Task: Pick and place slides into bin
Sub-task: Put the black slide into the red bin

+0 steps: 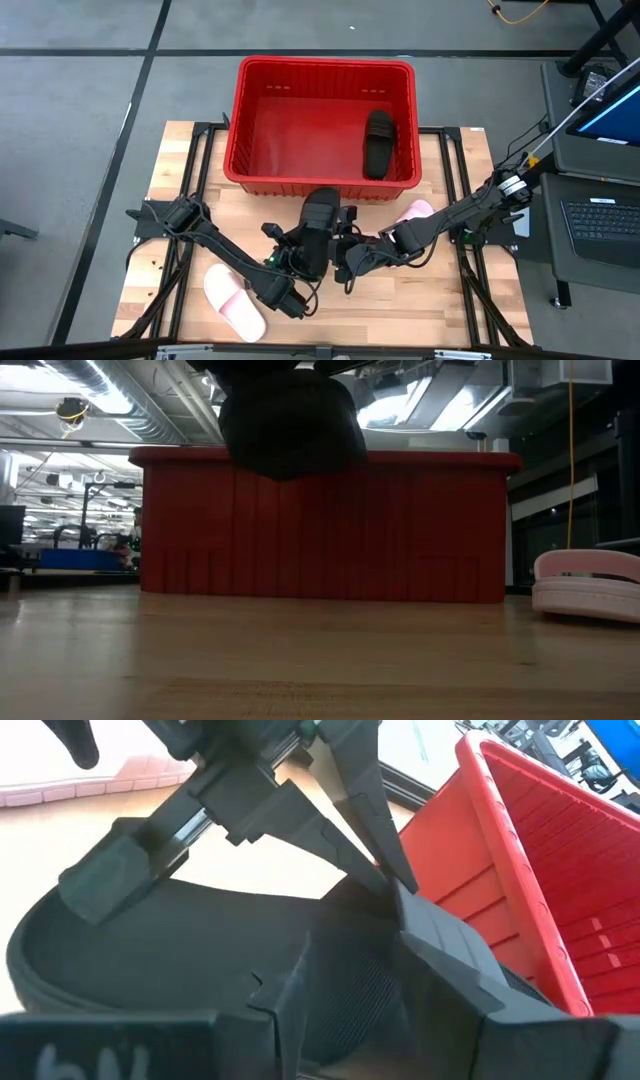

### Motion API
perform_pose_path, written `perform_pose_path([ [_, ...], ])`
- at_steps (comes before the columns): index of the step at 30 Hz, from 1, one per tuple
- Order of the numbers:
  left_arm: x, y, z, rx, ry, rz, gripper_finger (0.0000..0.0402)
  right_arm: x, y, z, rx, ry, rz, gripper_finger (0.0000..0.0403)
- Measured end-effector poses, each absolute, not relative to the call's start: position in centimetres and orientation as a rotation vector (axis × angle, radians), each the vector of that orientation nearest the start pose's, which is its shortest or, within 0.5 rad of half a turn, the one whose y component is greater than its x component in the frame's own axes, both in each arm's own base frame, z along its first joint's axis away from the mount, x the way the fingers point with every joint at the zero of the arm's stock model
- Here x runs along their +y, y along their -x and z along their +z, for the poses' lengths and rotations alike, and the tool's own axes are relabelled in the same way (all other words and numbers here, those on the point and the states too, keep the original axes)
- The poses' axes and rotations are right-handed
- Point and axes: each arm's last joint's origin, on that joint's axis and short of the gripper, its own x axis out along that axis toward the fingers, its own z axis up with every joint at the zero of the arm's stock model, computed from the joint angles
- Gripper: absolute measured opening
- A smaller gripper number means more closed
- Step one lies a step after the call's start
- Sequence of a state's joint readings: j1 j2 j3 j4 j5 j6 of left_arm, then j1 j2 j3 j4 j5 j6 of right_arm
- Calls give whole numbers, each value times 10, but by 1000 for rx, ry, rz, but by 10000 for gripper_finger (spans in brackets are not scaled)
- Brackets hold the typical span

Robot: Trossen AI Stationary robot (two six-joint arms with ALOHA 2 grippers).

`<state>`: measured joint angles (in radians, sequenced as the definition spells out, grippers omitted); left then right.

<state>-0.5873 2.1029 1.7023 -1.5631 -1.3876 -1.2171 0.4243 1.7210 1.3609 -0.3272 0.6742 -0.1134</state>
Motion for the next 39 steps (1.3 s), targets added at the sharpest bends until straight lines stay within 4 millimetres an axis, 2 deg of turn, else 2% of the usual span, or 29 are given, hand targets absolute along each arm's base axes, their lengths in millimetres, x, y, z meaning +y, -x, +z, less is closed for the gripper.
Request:
perform_pose_path([
  [21,-182,-329,223,532,-591,942,4,143,-360,286,502,464,-155,149],
  [34,-186,-328,223,527,-587,933,4,121,-361,276,621,442,-211,149],
  [39,-186,-328,223,529,-583,933,4,119,-362,276,624,438,-219,149],
])
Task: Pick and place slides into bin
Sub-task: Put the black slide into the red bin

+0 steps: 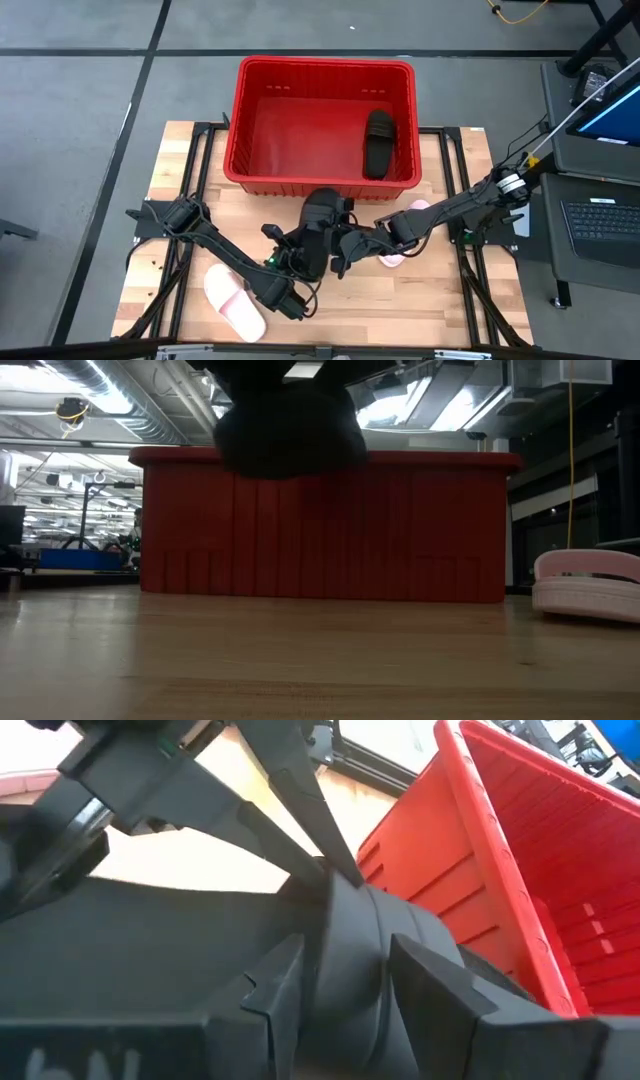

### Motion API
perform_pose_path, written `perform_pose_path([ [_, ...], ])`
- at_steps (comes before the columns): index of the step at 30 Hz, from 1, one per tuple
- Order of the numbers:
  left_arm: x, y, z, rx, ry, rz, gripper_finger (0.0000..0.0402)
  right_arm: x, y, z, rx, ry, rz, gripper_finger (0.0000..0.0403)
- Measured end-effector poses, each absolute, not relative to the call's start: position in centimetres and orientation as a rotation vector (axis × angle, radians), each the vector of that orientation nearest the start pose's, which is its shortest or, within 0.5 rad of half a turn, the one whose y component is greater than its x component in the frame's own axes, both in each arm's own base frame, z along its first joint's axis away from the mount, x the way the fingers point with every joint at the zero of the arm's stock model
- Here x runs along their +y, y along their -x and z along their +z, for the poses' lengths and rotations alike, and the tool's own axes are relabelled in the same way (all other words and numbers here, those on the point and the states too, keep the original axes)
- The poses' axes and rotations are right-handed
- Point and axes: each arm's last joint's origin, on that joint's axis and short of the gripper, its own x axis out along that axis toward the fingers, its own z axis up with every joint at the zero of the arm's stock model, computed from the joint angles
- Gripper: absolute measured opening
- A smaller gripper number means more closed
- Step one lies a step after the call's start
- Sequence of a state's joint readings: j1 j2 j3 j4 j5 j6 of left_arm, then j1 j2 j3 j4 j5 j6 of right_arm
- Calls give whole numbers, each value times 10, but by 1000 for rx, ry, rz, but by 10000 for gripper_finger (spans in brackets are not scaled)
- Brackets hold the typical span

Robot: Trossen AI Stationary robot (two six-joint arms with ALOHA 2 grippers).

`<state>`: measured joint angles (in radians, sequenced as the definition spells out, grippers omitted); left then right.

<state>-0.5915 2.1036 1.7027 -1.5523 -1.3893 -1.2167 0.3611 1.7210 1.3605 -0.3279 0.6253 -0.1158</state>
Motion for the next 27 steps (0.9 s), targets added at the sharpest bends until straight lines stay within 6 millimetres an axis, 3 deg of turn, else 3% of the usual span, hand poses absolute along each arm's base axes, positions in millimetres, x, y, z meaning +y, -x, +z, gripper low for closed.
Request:
perform_pose_path([
  [11,-191,-326,222,526,-571,920,5,117,-360,275,650,480,-235,145],
  [27,-201,-322,222,505,-556,895,4,117,-359,273,669,499,-237,76],
])
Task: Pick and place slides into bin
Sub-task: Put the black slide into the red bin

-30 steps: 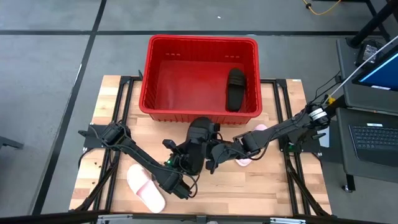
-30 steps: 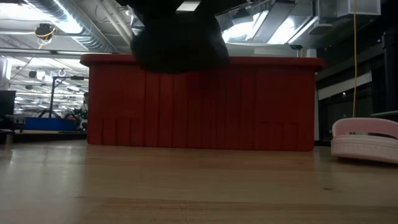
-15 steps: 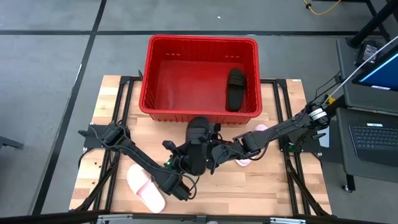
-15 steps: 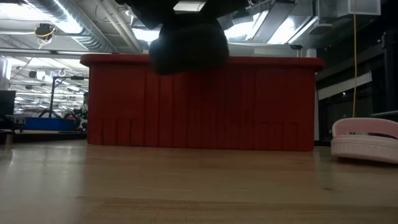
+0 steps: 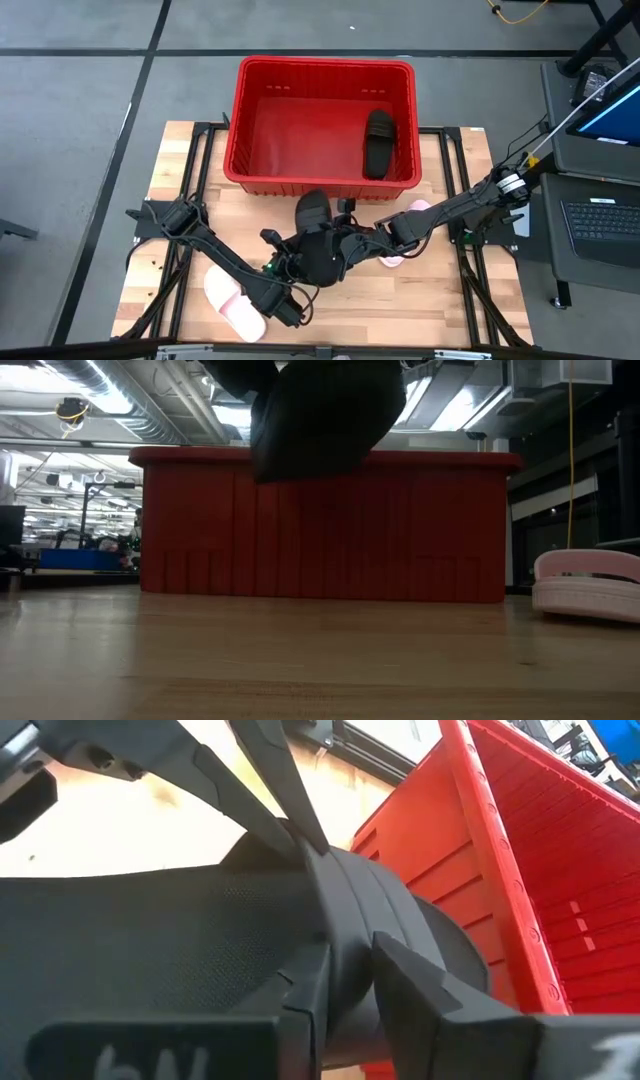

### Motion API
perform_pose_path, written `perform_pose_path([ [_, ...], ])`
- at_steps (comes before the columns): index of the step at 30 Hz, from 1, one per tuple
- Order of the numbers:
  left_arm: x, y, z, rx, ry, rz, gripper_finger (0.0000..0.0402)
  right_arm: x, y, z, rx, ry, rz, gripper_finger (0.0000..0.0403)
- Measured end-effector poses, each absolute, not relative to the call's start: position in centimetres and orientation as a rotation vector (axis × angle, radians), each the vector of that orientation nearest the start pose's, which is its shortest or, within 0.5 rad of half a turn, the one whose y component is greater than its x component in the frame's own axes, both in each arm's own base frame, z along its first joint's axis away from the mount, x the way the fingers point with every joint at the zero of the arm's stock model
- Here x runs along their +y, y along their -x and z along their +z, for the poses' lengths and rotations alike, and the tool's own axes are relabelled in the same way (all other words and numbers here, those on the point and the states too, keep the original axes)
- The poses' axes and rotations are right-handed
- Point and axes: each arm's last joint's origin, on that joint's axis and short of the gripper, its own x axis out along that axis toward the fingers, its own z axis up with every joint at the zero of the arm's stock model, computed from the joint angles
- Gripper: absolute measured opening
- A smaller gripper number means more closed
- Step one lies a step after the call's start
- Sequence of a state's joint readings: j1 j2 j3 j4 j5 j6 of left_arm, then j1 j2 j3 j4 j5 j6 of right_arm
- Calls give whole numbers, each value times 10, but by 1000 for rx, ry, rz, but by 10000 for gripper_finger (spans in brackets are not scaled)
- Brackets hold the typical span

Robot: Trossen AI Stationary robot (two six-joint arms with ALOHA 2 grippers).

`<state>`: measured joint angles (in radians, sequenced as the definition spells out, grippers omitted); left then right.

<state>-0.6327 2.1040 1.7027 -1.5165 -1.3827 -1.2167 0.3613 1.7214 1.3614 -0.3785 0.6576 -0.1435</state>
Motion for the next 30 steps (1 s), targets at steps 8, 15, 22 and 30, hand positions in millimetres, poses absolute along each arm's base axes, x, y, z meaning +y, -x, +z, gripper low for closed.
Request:
perform_pose_path([
  [8,-201,-322,222,499,-579,890,5,116,-359,273,673,521,-237,15],
  [15,-202,-322,223,484,-614,885,23,116,-359,273,674,525,-242,15],
  [22,-211,-316,225,437,-686,854,53,116,-360,272,666,522,-252,15],
  [30,-225,-294,251,343,-676,798,65,122,-362,284,617,519,-231,15],
])
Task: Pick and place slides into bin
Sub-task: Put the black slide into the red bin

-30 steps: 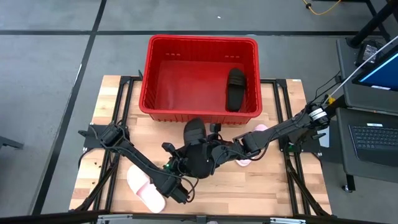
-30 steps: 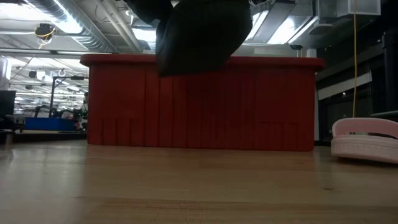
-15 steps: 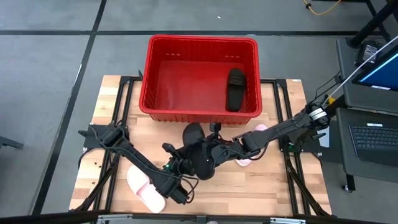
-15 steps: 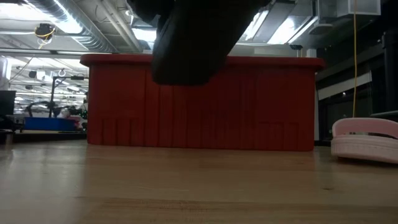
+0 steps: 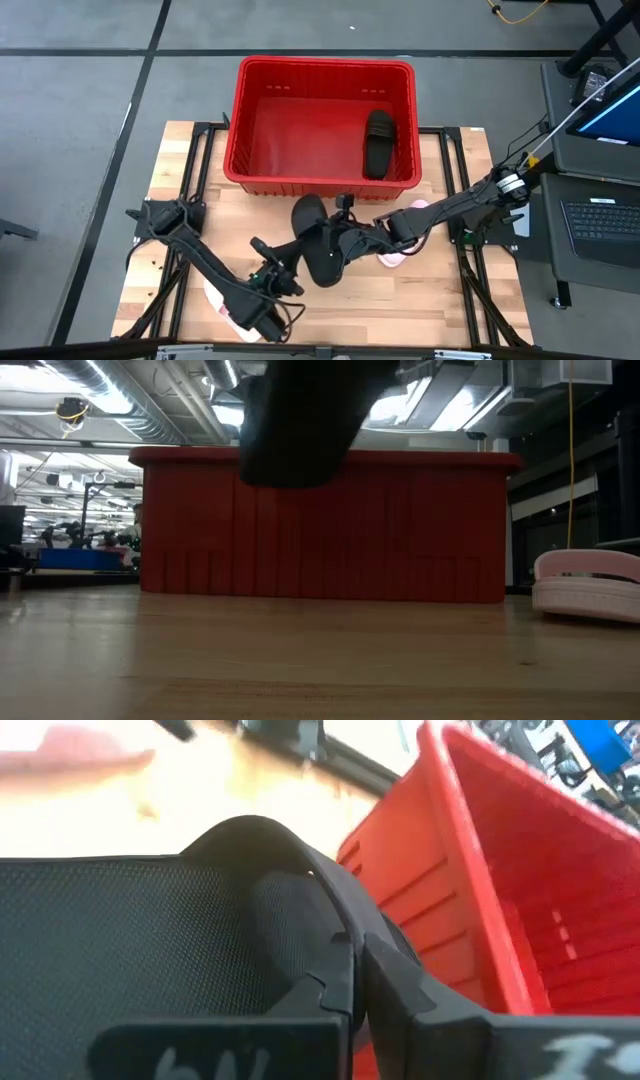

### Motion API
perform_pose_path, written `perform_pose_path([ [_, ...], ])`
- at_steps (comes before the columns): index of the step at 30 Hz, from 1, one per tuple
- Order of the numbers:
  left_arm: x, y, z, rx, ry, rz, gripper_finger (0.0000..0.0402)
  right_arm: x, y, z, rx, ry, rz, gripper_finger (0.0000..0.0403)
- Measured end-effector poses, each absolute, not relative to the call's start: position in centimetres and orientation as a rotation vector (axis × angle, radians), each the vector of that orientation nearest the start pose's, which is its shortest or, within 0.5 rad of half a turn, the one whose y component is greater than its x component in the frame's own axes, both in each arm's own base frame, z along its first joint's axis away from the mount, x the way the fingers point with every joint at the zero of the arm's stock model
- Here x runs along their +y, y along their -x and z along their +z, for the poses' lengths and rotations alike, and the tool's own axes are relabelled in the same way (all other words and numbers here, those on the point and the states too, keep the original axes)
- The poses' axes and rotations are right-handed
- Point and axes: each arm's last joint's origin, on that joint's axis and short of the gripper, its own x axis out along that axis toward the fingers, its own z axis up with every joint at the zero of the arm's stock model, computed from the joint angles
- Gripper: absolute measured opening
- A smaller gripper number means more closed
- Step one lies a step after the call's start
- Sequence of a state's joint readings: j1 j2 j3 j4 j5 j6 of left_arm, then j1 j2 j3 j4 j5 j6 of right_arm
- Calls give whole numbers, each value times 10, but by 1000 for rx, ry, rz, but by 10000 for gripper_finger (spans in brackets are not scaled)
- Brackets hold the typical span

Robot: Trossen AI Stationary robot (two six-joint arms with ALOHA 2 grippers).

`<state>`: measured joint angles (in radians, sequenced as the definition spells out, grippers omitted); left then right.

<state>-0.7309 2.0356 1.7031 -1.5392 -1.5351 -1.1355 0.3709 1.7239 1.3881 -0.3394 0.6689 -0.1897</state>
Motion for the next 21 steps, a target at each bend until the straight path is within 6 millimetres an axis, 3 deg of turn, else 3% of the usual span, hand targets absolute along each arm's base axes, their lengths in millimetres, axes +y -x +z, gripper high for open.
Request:
perform_pose_path([
  [7,-226,-268,288,333,-644,746,9,136,-364,319,530,583,-176,15],
  [10,-221,-256,306,325,-630,730,4,135,-362,339,544,651,-239,15],
  [15,-201,-232,337,314,-581,717,1,125,-354,374,594,685,-299,15],
  [21,-168,-202,358,310,-564,714,1,107,-347,408,622,687,-326,15],
])
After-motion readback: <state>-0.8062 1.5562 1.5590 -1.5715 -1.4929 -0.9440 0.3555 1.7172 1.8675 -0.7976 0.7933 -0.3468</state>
